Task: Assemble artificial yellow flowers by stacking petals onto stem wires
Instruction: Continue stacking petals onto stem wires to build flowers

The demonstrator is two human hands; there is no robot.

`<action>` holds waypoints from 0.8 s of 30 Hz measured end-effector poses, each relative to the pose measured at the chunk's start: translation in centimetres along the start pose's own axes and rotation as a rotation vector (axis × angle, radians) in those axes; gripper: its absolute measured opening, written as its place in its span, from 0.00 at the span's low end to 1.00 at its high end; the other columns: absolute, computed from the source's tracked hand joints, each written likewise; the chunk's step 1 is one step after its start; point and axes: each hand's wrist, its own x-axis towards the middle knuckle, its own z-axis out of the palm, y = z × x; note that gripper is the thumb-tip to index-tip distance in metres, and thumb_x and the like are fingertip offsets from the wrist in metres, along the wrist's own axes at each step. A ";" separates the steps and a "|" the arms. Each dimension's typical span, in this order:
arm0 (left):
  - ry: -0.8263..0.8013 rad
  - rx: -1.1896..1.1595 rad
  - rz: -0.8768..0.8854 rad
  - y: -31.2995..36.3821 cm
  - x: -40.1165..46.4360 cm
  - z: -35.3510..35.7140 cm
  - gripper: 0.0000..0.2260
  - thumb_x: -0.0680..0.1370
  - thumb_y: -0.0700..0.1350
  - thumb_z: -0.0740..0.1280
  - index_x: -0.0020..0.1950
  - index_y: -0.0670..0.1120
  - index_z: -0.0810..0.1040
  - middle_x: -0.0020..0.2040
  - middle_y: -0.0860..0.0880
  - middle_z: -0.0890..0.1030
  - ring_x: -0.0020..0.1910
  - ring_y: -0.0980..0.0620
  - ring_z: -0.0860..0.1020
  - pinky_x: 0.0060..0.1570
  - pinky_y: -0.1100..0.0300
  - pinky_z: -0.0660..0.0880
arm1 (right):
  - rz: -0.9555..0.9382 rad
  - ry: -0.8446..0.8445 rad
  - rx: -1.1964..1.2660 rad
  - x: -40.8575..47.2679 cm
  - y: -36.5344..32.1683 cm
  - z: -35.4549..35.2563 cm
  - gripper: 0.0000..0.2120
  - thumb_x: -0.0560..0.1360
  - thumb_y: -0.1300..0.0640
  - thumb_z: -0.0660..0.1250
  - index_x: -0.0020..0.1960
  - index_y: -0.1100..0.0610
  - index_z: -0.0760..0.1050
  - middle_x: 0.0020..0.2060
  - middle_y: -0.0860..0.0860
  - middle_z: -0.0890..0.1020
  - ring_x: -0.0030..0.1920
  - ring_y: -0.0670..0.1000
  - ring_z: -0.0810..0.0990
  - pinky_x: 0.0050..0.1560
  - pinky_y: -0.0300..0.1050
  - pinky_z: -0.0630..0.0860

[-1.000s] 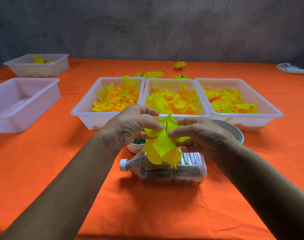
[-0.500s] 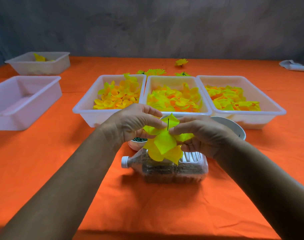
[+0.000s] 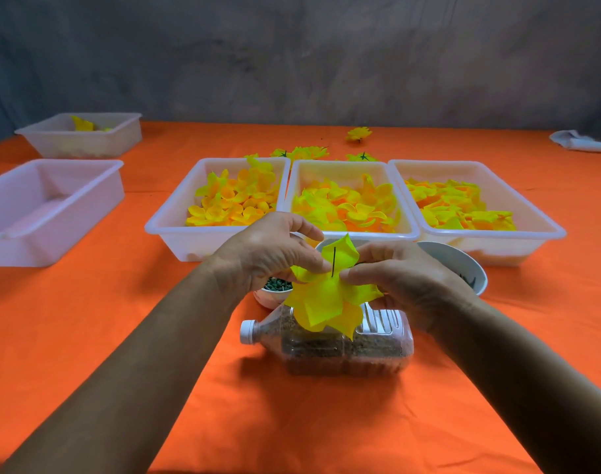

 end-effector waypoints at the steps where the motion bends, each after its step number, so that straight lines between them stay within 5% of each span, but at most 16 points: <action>1: 0.000 0.007 -0.005 0.1 0.0 0.0 0.15 0.67 0.34 0.74 0.51 0.46 0.78 0.47 0.41 0.81 0.40 0.51 0.79 0.24 0.68 0.72 | 0.001 -0.011 0.001 0.0 0.1 0.0 0.05 0.69 0.63 0.71 0.45 0.57 0.80 0.36 0.52 0.82 0.37 0.49 0.78 0.38 0.42 0.72; 9: 0.024 0.053 -0.042 0.0 0.1 0.4 0.13 0.68 0.35 0.74 0.49 0.46 0.78 0.55 0.40 0.80 0.47 0.47 0.78 0.26 0.64 0.72 | 0.008 -0.004 -0.027 0.1 0.1 0.5 0.04 0.70 0.61 0.70 0.43 0.54 0.80 0.34 0.50 0.82 0.34 0.47 0.79 0.33 0.39 0.70; 24: 0.025 0.115 -0.037 0.1 0.1 0.6 0.15 0.67 0.34 0.75 0.50 0.47 0.78 0.42 0.47 0.78 0.41 0.49 0.76 0.23 0.66 0.69 | -0.004 0.039 -0.047 0.3 -0.1 0.7 0.08 0.67 0.67 0.72 0.40 0.55 0.79 0.33 0.53 0.82 0.35 0.53 0.80 0.42 0.45 0.74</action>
